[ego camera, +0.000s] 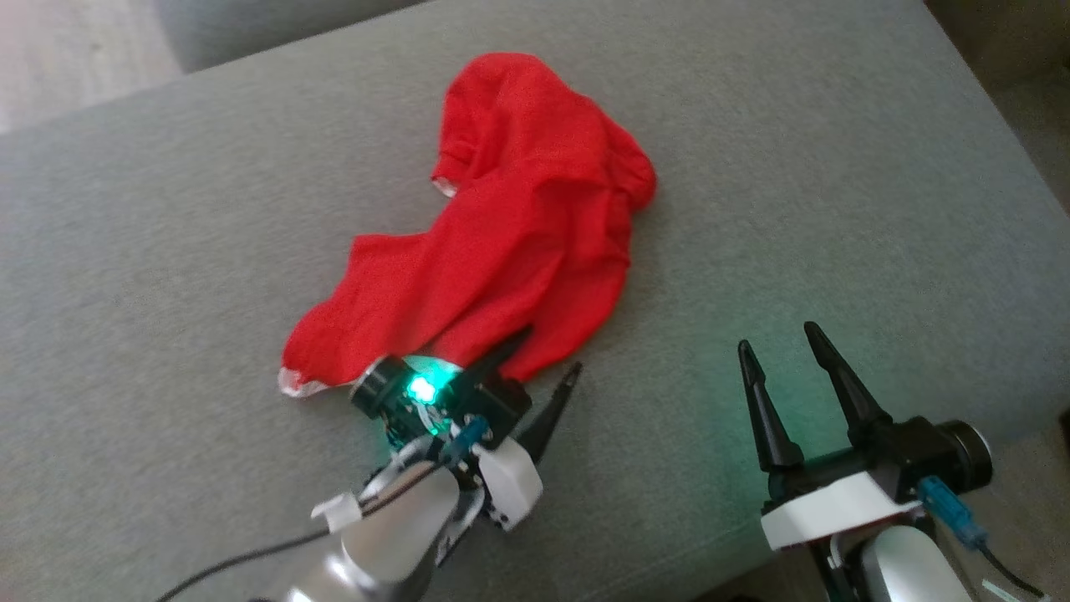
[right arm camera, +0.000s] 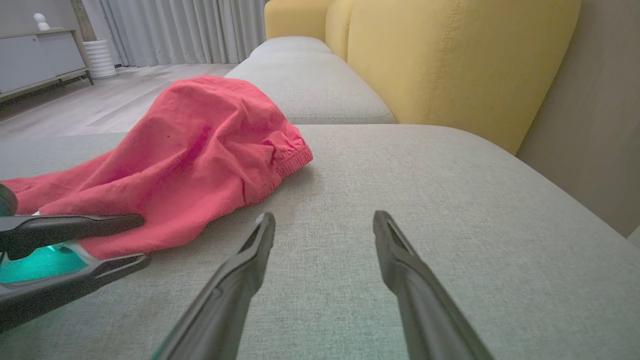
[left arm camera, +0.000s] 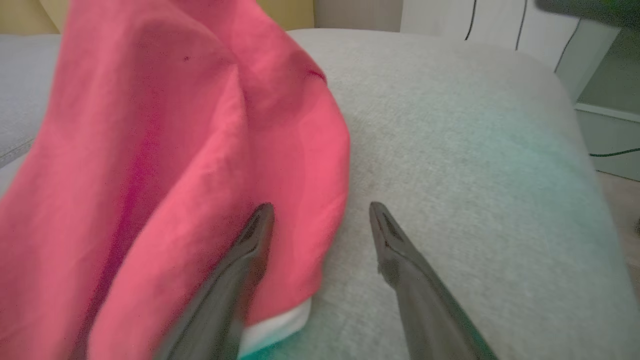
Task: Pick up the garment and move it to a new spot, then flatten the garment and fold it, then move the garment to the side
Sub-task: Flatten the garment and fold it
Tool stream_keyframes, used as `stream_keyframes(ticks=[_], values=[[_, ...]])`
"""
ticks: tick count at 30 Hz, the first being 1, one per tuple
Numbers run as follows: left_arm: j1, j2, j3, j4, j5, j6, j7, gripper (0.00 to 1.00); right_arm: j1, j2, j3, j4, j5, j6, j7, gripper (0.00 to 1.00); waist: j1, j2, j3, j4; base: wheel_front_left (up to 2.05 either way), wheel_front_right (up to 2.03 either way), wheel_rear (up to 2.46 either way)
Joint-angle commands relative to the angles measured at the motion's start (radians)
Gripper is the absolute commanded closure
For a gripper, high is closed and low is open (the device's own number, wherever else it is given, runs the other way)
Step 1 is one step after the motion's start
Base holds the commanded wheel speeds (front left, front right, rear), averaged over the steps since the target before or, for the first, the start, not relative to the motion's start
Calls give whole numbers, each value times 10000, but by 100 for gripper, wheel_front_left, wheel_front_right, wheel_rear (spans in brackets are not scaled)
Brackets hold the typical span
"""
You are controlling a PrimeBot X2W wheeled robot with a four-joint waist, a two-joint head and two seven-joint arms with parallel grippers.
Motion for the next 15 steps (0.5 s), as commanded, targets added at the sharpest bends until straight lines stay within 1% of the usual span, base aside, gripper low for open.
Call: stream_keyframes(ticks=[1, 2, 3, 6, 9, 10, 12, 15], values=[[-521, -29, 3, 47, -248, 189, 106, 59, -294, -67, 266, -258, 88, -7, -36, 0, -2, 0, 178, -306, 0, 0, 0], [-637, -29, -147, 182, -390, 237, 175, 97, -307, -65, 280, -242, 97, -7, -36, 0, -2, 0, 177, -373, 0, 0, 0], [-740, -29, -311, 276, -541, 232, 209, 100, -314, -62, 288, -226, 103, -7, -36, 0, -2, 0, 160, -440, 0, 0, 0], [-991, -29, -699, 317, -1083, 79, 56, 100, -282, -57, 265, -177, 116, -7, -36, 0, -2, 0, 10, -586, 0, 0, 0], [-1238, -30, -866, -183, -1960, -255, -257, 100, -180, -52, 236, -128, 105, -7, -36, 0, -2, 0, -275, -630, 0, 0, 0], [-1238, -30, -866, -183, -1960, -255, -257, 100, -180, -52, 236, -128, 105, -7, -36, 0, -2, 0, -275, -630, 0, 0, 0], [-1543, -30, -907, -658, -2687, -517, -376, 100, -113, -50, 243, -96, 102, -7, -36, 0, -2, 0, -508, -618, 0, 0, 0], [-2369, -30, -974, -1402, -3609, -773, -489, 100, -6, -48, 290, -79, 184, -7, -36, 0, -2, 0, -857, -555, 0, 0, 0]])
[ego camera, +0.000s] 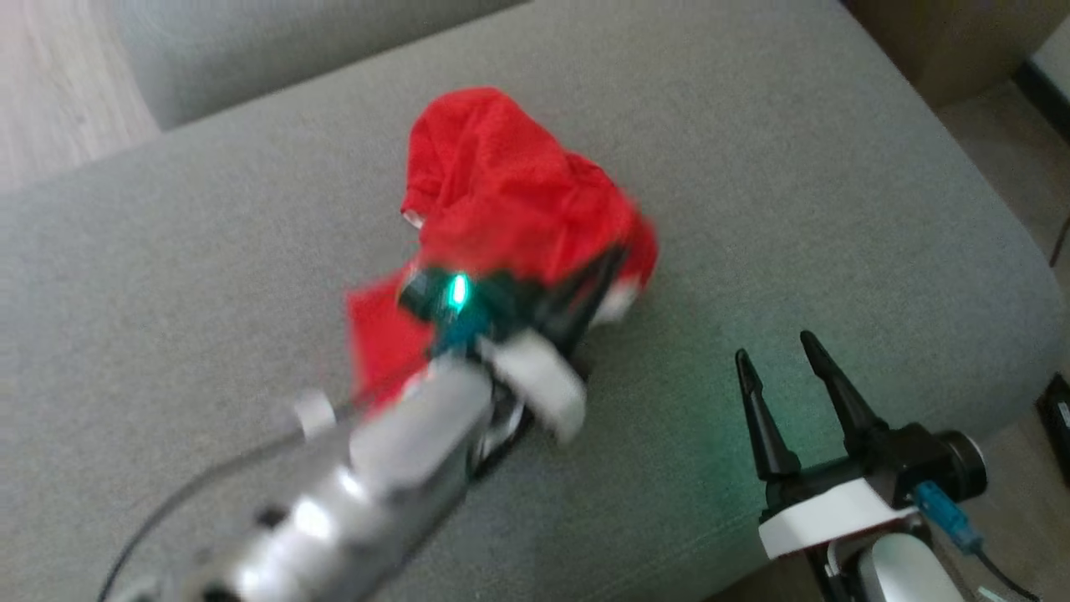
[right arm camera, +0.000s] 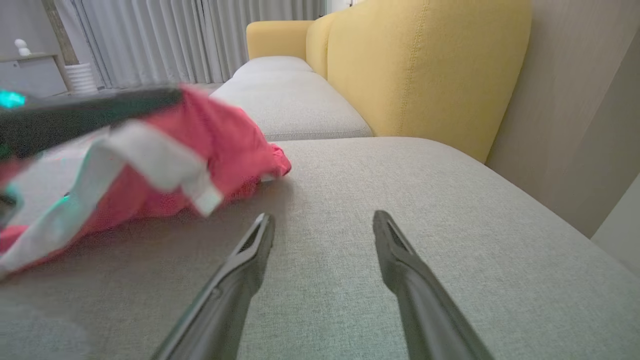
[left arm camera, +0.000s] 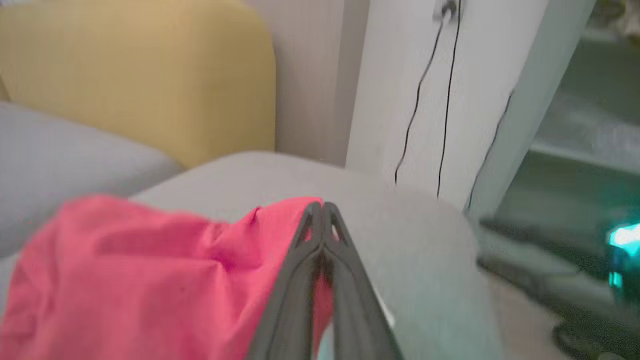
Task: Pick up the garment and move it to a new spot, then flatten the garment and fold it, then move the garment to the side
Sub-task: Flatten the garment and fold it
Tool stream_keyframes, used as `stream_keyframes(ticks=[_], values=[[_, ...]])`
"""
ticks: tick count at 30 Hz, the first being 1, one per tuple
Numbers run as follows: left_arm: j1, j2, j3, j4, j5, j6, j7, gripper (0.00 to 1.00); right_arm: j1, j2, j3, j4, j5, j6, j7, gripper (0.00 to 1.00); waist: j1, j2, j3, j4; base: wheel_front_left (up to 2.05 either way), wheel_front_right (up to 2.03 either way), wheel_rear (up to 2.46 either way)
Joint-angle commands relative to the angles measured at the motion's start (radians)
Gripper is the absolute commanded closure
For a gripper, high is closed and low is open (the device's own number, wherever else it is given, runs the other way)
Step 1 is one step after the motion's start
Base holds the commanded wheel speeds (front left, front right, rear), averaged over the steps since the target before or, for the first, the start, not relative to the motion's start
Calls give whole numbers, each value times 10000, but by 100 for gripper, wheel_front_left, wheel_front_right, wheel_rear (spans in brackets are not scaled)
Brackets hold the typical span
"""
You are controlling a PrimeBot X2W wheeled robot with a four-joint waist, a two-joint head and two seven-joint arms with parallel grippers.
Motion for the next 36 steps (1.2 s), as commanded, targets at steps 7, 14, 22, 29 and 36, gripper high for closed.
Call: stream_keyframes(ticks=[7, 14, 22, 29, 36], values=[[-3323, -20, 1263, -784, -1722, 126, -246, 100, 210, -47, 307, -253, 166, -7, -36, 0, 1, 0, -750, 272, 0, 0, 0], [-3349, 41, 3022, -137, -2311, 443, -262, 100, 373, -46, 68, -393, 261, -7, -36, 0, 1, 0, -773, 935, 0, 0, 0], [2018, 157, 4644, -98, -2557, 494, -264, 100, 633, -46, -311, -428, 121, -7, -36, 0, 1, 0, -819, 1969, 0, 0, 0], [5370, -8, 5966, -1049, -2167, 404, -265, 100, 784, -46, -375, -437, -170, -7, -36, 0, 1, 0, -1022, 2780, 0, 0, 0], [6624, -17, 5568, -2387, -768, 846, -265, 0, 1024, -45, -386, -430, -283, -7, -36, 0, 1, 0, -1326, 3416, 0, 0, 0]])
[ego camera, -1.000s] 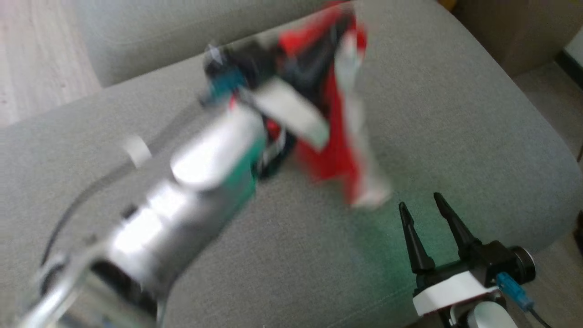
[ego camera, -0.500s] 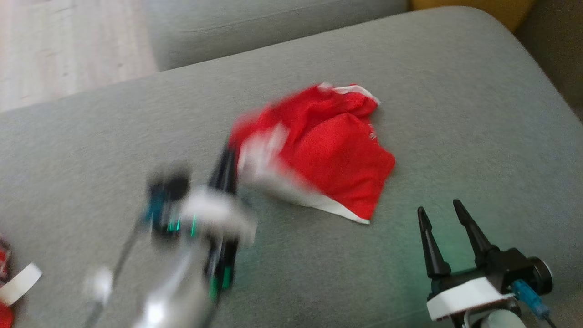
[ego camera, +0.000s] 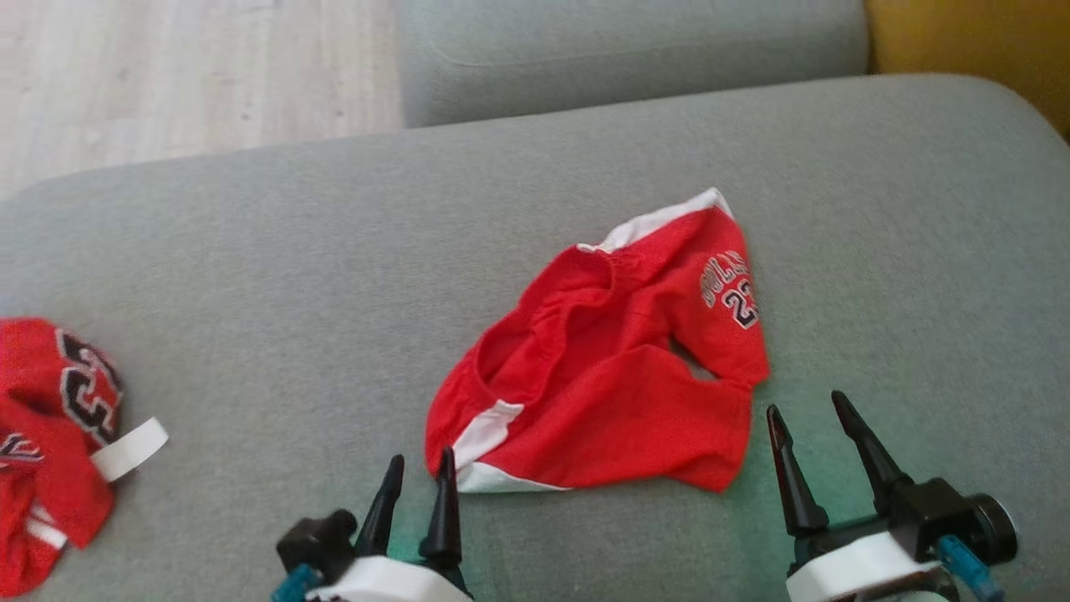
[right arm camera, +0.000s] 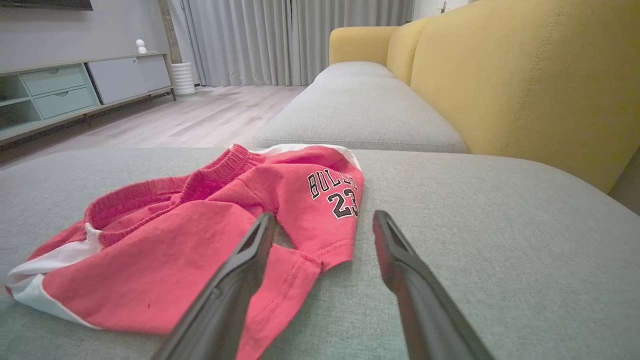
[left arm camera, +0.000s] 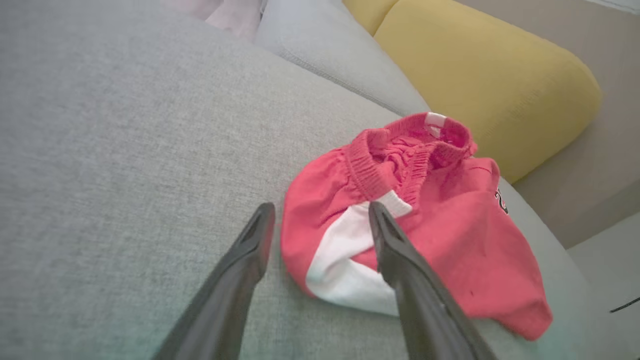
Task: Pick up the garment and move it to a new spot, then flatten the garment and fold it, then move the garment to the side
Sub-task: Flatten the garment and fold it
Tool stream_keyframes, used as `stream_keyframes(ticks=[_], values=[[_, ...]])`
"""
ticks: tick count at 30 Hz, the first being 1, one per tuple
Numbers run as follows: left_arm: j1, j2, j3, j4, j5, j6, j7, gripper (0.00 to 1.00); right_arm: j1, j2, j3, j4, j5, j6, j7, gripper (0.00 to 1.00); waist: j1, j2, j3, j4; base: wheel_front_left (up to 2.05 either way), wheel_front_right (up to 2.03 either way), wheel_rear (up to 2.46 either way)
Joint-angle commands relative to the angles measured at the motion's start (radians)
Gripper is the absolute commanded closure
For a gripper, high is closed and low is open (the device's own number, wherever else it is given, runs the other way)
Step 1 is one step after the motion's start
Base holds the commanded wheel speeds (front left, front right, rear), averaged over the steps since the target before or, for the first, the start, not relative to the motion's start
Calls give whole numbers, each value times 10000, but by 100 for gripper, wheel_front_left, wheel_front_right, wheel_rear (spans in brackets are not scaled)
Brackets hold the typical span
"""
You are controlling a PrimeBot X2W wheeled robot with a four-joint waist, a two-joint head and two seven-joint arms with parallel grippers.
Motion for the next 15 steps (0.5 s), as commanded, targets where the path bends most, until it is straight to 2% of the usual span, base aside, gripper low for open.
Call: stream_keyframes(ticks=[1, 8, 15], values=[[-84, -5, 276, -562, 791, 217, -66, 0, -96, -49, 225, -299, -81, -7, -36, 0, 1, 0, -216, 259, 0, 0, 0], [291, 287, 775, -1805, 2693, 695, -66, 0, 9, -49, 286, -265, -32, -7, -36, 0, 1, 0, -523, 443, 0, 0, 0], [871, 211, 1395, -3159, 3851, 1038, -66, 0, 123, -49, 324, -280, 31, -7, -36, 0, 1, 0, -869, 424, 0, 0, 0]])
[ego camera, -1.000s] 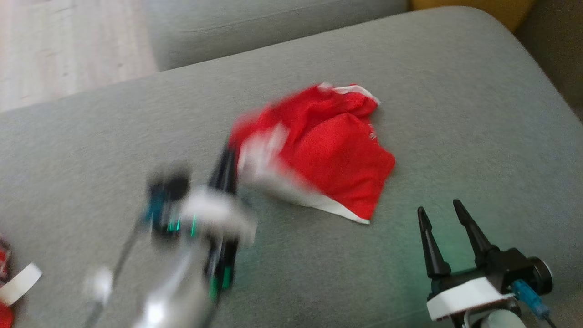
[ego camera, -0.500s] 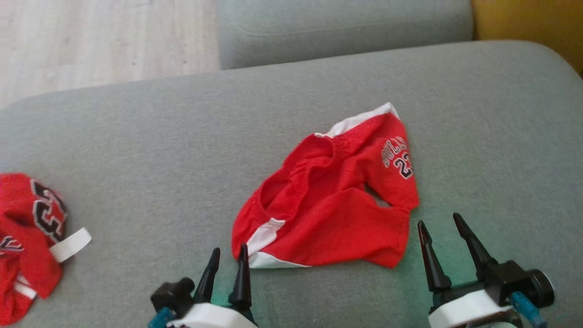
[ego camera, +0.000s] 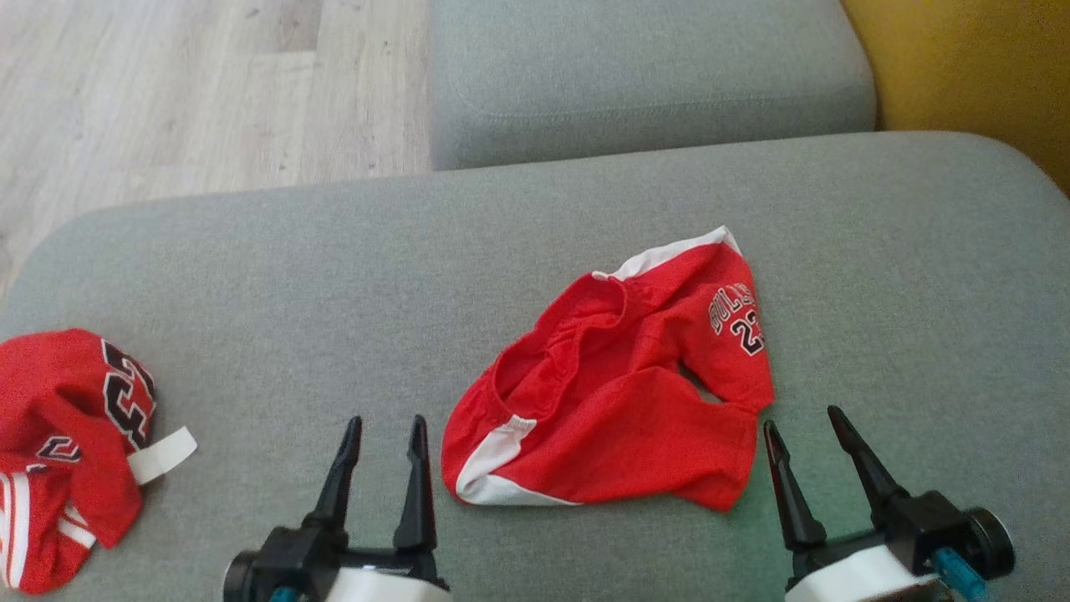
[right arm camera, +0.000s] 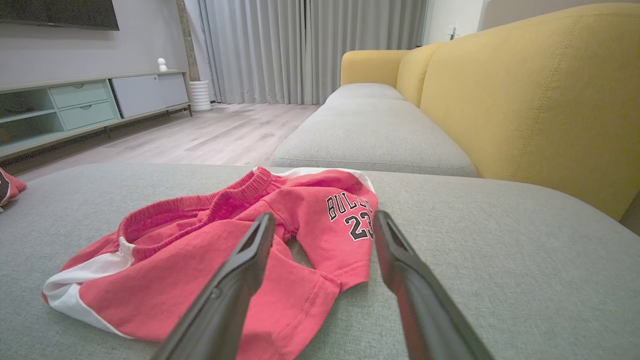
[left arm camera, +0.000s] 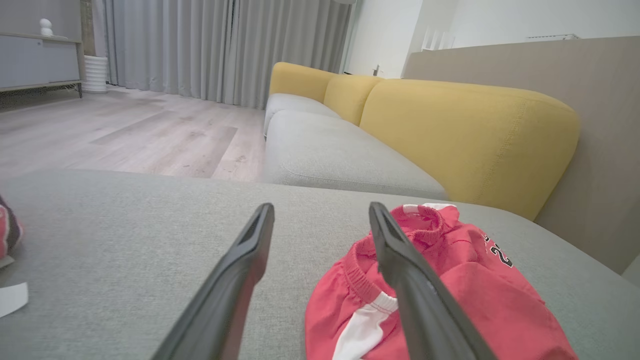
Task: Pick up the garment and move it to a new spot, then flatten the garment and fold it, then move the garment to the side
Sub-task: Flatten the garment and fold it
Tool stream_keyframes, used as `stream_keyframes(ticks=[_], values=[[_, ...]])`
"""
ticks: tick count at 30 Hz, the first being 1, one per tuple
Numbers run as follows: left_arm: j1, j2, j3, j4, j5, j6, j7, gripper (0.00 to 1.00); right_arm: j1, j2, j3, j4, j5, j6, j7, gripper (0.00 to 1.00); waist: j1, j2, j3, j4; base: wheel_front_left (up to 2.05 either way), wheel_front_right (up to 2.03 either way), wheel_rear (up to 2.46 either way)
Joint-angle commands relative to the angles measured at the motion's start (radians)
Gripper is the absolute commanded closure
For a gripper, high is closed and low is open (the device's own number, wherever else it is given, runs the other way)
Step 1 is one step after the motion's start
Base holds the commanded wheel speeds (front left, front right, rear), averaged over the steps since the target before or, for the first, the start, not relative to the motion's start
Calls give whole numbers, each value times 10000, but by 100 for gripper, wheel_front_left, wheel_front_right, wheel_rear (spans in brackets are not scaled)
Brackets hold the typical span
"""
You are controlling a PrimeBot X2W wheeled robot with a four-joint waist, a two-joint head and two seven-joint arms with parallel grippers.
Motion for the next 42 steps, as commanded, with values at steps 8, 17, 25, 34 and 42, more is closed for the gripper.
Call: stream_keyframes(ticks=[8, 17, 25, 34, 42], values=[[962, -122, 940, -1438, 1215, 283, -64, 0, 174, -49, 65, -400, 27, -7, -36, 0, 1, 0, -451, 54, 0, 0, 0], [1678, -175, 1345, -1527, 1818, 174, -64, 0, 381, -49, 28, -432, -10, -7, -36, 0, 1, 0, -694, 238, 0, 0, 0], [1180, 110, 836, -814, 2691, -524, -64, 0, 444, -49, 128, -429, -46, -7, -36, 0, 1, 0, -614, 270, 0, 0, 0], [-1633, 916, -777, 1314, 5063, -1219, 313, 0, 313, -138, 214, -431, -147, -7, -36, 0, 1, 0, -99, 80, 0, 0, 0], [-3965, 777, -2130, 3259, 6728, -1648, 1197, 0, 88, -328, 257, -494, -106, -7, -36, 0, 1, 0, 638, -135, 0, 0, 0]])
